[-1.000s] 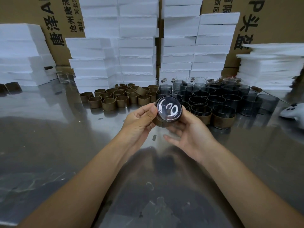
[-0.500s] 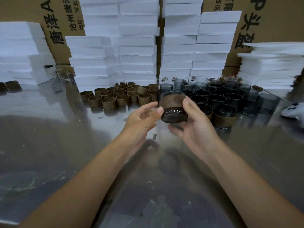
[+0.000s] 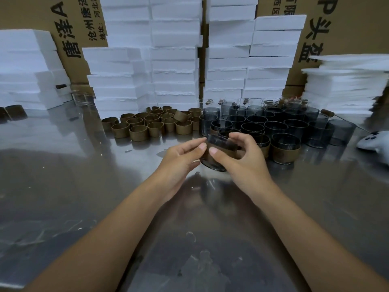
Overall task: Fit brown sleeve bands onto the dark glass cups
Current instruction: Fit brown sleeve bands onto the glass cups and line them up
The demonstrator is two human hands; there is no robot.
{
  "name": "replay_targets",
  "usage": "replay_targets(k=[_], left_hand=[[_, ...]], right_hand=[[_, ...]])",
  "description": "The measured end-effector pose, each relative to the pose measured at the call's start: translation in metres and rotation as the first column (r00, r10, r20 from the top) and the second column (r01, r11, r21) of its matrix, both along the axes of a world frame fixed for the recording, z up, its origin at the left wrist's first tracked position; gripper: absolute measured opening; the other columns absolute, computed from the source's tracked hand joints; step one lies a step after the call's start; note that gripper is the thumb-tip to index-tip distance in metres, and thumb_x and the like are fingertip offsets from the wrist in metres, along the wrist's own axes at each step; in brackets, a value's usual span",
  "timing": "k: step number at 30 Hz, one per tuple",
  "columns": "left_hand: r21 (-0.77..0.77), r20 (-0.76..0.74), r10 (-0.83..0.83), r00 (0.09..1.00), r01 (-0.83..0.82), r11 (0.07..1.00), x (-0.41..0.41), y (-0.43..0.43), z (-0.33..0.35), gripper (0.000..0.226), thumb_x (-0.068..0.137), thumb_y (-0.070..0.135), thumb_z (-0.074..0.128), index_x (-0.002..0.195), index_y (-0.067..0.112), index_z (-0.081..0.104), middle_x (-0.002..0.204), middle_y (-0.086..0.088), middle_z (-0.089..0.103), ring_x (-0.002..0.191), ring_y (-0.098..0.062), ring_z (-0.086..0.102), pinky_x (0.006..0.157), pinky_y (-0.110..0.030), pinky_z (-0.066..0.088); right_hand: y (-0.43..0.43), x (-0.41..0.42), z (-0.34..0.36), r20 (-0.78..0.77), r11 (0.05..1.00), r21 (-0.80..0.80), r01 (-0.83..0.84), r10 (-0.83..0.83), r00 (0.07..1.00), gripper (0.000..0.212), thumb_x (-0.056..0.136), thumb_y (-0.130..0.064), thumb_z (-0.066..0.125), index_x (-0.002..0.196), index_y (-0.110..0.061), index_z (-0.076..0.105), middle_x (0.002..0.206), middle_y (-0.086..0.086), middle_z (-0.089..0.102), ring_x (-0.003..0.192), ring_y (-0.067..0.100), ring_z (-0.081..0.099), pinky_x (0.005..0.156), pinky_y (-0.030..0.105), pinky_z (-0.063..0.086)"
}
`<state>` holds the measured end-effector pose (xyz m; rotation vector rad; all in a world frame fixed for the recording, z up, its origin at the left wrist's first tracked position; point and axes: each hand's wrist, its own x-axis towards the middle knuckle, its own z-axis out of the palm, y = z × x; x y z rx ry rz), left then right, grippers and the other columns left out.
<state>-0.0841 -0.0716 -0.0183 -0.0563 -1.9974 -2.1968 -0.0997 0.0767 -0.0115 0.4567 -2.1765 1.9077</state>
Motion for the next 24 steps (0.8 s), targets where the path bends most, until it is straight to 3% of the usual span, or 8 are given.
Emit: replay_targets(k=[3, 9, 11, 14, 19, 24], left_hand=[[-0.006, 0.011, 0.037, 0.999, -0.036, 0.999, -0.002, -0.002, 0.001, 0.021, 0.093, 0.022, 0.057, 0.113, 0.025, 0.065, 0.109, 0.006, 0.071, 0.110, -0.011, 0.063, 0.103, -0.034, 0.042], [0.003, 0.002, 0.052, 0.999, -0.052, 0.999, -0.002, -0.004, 0.002, 0.016, 0.094, 0.023, 0.056, 0.108, 0.025, 0.065, 0.088, 0.008, 0.074, 0.090, -0.009, 0.070, 0.081, -0.024, 0.052], [0.008, 0.005, 0.058, 0.998, -0.058, 0.998, -0.002, -0.004, 0.003, 0.014, 0.094, 0.023, 0.056, 0.105, 0.026, 0.066, 0.085, 0.008, 0.073, 0.088, -0.009, 0.070, 0.077, -0.022, 0.053], [0.020, 0.001, 0.053, 0.999, -0.053, 0.998, 0.001, -0.004, 0.003, 0.013, 0.095, 0.021, 0.056, 0.101, 0.027, 0.066, 0.087, 0.005, 0.072, 0.088, -0.011, 0.070, 0.075, -0.021, 0.052], [0.050, -0.028, 0.045, 0.999, -0.043, 0.998, 0.003, -0.005, 0.003, 0.013, 0.095, 0.020, 0.056, 0.100, 0.025, 0.066, 0.085, 0.006, 0.072, 0.087, -0.009, 0.070, 0.071, -0.019, 0.053], [0.071, -0.039, 0.042, 0.998, -0.040, 0.997, 0.003, -0.007, 0.002, 0.013, 0.094, 0.019, 0.056, 0.099, 0.026, 0.067, 0.083, 0.006, 0.073, 0.085, -0.010, 0.071, 0.070, -0.018, 0.054]], right_hand=[[0.002, -0.004, -0.007, -0.110, 0.971, 0.204, 0.126, -0.105, 0.988, 0.055, 0.070, -0.027, 0.082, 0.110, -0.029, 0.045, 0.114, -0.007, 0.053, 0.106, 0.012, 0.054, 0.091, 0.028, 0.046], [0.006, -0.006, -0.018, -0.320, 0.849, 0.439, 0.295, -0.159, 0.934, 0.061, 0.073, -0.036, 0.079, 0.123, -0.023, 0.046, 0.119, -0.009, 0.047, 0.107, 0.010, 0.049, 0.080, 0.025, 0.041], [0.006, -0.006, -0.018, -0.350, 0.790, 0.490, 0.370, -0.210, 0.913, 0.063, 0.075, -0.041, 0.077, 0.127, -0.023, 0.047, 0.125, -0.006, 0.052, 0.116, 0.014, 0.046, 0.088, 0.031, 0.044], [0.006, -0.004, -0.017, -0.399, 0.677, 0.563, 0.475, -0.280, 0.873, 0.062, 0.081, -0.046, 0.069, 0.133, -0.021, 0.047, 0.130, -0.003, 0.055, 0.124, 0.020, 0.039, 0.098, 0.034, 0.035], [0.001, -0.006, -0.014, -0.414, 0.437, 0.768, 0.469, -0.220, 0.883, 0.059, 0.098, -0.046, 0.040, 0.147, -0.017, 0.028, 0.157, 0.002, 0.026, 0.147, 0.022, 0.005, 0.116, 0.045, 0.007], [-0.002, -0.015, -0.010, -0.378, 0.342, 0.845, 0.412, -0.162, 0.911, 0.055, 0.103, -0.039, 0.029, 0.152, -0.017, 0.016, 0.161, 0.005, 0.011, 0.149, 0.022, -0.007, 0.116, 0.052, -0.004]])
